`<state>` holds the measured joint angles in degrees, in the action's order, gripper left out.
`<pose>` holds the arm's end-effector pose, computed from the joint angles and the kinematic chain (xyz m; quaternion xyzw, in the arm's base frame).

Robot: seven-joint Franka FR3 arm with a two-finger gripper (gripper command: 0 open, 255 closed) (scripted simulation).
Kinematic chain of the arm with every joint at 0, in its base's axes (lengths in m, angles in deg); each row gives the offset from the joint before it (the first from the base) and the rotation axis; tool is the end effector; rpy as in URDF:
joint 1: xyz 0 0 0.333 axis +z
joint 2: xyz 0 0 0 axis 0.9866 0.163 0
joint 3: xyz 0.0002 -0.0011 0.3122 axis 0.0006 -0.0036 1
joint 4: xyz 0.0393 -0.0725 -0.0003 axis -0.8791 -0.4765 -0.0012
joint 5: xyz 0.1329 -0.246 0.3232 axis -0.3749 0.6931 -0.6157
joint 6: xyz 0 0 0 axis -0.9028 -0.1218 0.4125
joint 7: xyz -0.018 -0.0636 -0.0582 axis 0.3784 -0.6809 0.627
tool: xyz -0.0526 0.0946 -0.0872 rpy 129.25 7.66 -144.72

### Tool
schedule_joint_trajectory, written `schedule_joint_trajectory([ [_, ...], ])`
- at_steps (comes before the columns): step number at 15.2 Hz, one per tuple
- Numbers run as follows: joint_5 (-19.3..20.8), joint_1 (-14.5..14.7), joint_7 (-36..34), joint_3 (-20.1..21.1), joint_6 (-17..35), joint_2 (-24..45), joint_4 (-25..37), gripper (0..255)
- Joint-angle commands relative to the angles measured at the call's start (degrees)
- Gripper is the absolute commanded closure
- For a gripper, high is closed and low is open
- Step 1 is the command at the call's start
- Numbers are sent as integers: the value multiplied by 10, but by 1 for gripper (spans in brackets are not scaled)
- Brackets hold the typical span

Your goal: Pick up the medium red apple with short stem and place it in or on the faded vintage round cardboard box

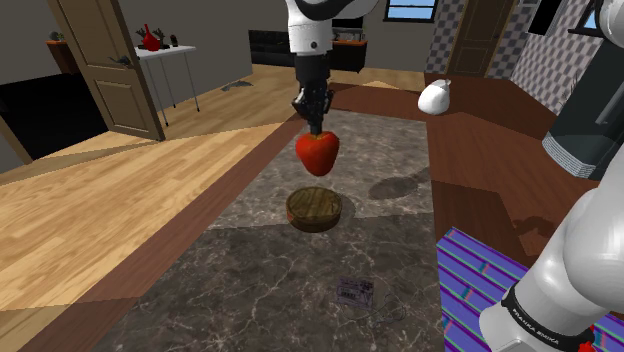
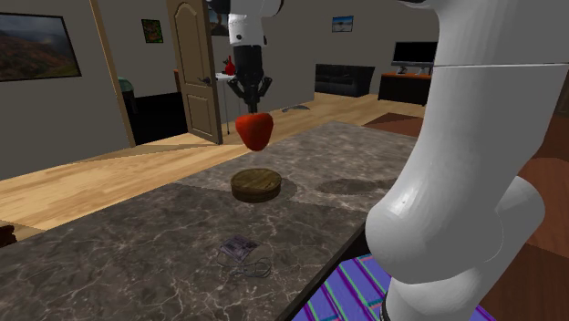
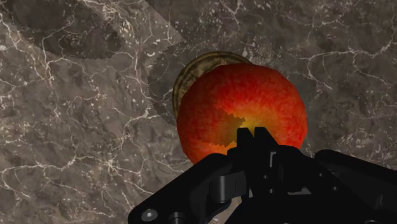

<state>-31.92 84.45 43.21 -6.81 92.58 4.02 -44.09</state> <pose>0.5808 0.1653 0.4987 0.9937 0.0968 -0.0573 0.0003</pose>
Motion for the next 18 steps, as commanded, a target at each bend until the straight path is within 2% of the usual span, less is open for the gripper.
schedule_joint_trajectory([
  [1, 0, 0, -1, 0, 17, 1, -15, 255],
  [18, 3, 1, -1, 0, 134, 16, -119, 255],
])
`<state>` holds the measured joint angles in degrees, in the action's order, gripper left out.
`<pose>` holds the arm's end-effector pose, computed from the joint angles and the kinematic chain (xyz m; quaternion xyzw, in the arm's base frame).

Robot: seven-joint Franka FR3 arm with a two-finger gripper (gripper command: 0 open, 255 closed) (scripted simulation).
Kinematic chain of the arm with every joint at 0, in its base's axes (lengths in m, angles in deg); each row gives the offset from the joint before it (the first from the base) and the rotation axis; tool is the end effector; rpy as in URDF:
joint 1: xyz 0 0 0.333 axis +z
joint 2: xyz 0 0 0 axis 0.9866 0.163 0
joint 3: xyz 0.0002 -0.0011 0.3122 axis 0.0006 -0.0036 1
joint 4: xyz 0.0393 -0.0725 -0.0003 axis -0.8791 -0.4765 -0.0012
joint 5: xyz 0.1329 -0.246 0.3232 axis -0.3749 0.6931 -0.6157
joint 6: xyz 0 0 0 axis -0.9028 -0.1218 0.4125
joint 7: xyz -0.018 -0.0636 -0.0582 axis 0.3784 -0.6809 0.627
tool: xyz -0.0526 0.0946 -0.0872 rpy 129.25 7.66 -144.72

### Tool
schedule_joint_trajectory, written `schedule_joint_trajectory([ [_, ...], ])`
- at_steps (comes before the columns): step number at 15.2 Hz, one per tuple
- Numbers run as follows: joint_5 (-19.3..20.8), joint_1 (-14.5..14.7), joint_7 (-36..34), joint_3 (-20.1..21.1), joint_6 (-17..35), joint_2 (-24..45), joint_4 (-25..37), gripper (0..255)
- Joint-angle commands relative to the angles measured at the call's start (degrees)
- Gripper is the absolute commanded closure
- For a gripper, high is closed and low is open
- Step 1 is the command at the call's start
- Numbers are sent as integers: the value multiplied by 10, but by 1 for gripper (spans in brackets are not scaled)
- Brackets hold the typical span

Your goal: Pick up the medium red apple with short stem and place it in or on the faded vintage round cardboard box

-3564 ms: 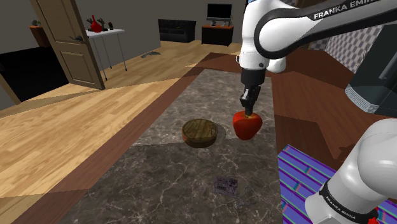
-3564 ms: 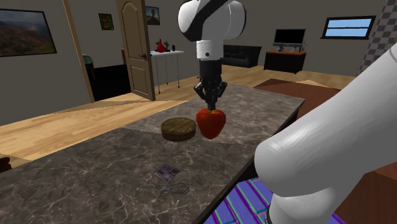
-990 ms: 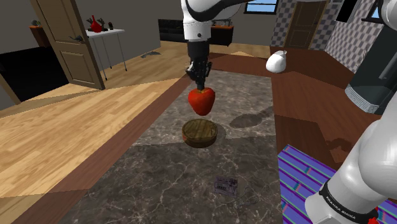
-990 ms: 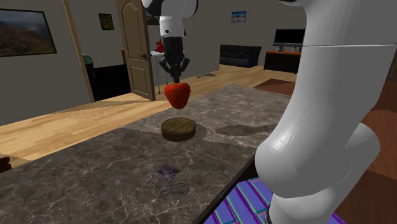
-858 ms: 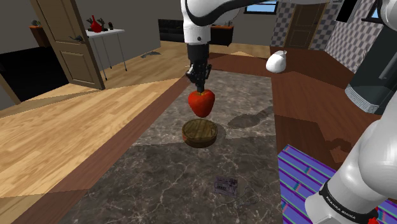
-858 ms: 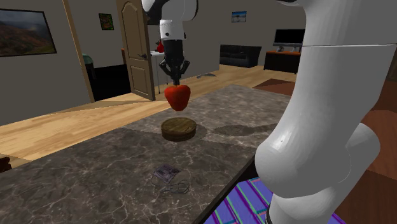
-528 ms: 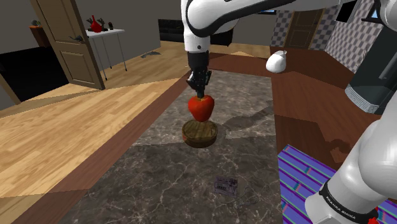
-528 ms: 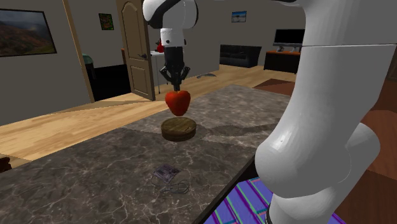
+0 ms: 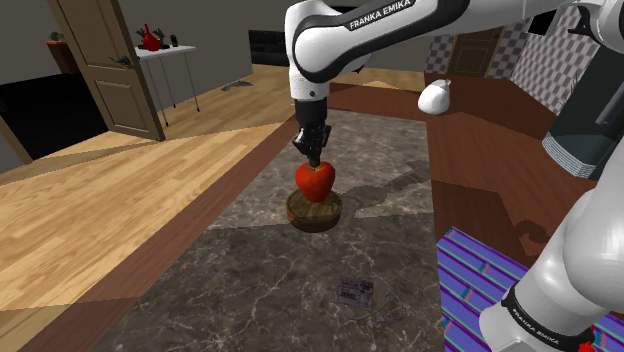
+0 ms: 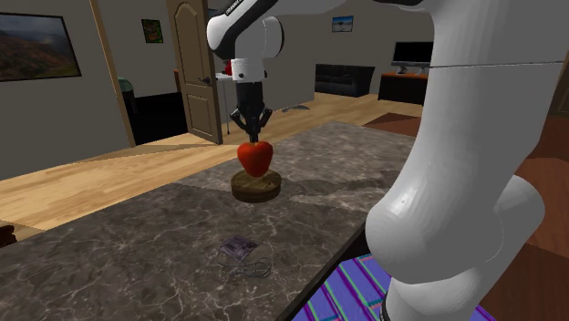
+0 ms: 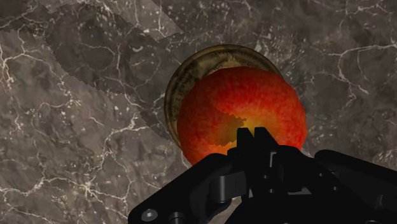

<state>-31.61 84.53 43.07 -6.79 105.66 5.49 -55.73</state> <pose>0.5790 0.1661 0.3991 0.9937 0.0967 -0.0573 0.0004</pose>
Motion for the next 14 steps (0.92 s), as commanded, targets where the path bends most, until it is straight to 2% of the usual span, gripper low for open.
schedule_joint_trajectory([
  [1, 0, 0, 0, 0, 3, 1, -2, 255],
  [7, 0, 0, 0, 0, 3, 1, -2, 255],
  [8, 0, 0, 0, 0, 3, 1, -2, 0],
  [13, 0, 0, 0, 0, 3, 1, -2, 0],
  [14, 0, 0, 0, 0, -16, -1, 15, 0],
])
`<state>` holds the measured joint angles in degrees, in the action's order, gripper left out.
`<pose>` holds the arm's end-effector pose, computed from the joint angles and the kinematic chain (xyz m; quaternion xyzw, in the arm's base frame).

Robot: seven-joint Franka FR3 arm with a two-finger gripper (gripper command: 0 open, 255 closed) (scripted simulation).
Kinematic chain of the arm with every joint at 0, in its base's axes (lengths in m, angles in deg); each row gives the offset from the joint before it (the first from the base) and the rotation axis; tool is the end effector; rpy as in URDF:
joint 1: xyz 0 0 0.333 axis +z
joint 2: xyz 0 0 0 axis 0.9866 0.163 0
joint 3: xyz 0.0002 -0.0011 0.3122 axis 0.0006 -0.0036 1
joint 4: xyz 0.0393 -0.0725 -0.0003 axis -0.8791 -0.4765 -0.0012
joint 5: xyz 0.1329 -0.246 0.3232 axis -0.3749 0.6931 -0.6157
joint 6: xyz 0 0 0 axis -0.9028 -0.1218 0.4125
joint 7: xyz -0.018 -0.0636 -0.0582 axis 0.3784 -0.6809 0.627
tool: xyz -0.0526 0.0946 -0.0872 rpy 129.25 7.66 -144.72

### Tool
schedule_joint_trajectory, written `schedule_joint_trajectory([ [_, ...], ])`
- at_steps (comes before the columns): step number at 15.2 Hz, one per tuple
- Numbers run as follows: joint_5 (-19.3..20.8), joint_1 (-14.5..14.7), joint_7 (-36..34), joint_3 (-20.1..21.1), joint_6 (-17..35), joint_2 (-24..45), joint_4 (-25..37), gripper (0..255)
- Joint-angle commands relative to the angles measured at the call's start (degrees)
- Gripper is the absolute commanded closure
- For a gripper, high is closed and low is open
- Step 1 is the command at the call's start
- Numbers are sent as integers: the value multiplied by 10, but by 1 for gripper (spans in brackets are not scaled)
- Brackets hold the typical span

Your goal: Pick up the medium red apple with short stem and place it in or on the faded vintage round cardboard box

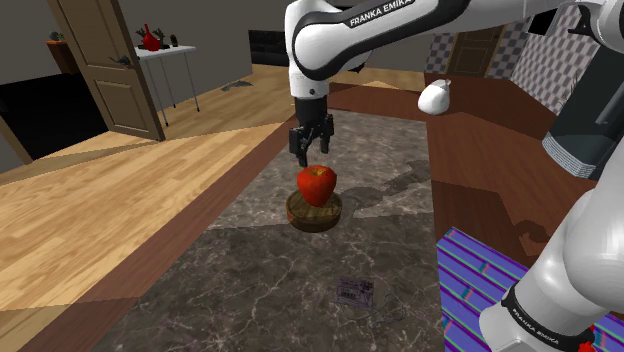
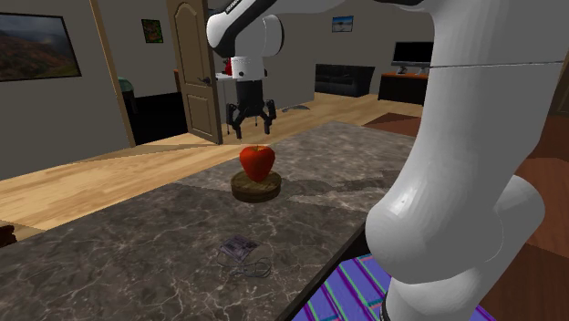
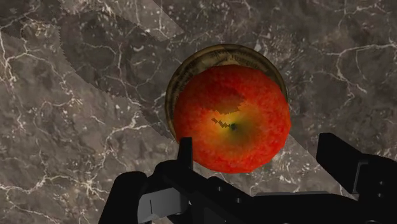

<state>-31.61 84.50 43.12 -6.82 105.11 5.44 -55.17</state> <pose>0.5800 0.1657 0.4037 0.9937 0.0967 -0.0568 0.0003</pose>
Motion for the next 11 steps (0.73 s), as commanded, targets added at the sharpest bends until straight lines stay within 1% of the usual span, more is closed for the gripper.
schedule_joint_trajectory([
  [1, 0, 0, 0, 0, -29, -1, 28, 0],
  [3, 0, 0, 0, 0, -64, 0, 63, 0],
  [11, 0, 0, 0, 0, -64, 0, 63, 0],
])
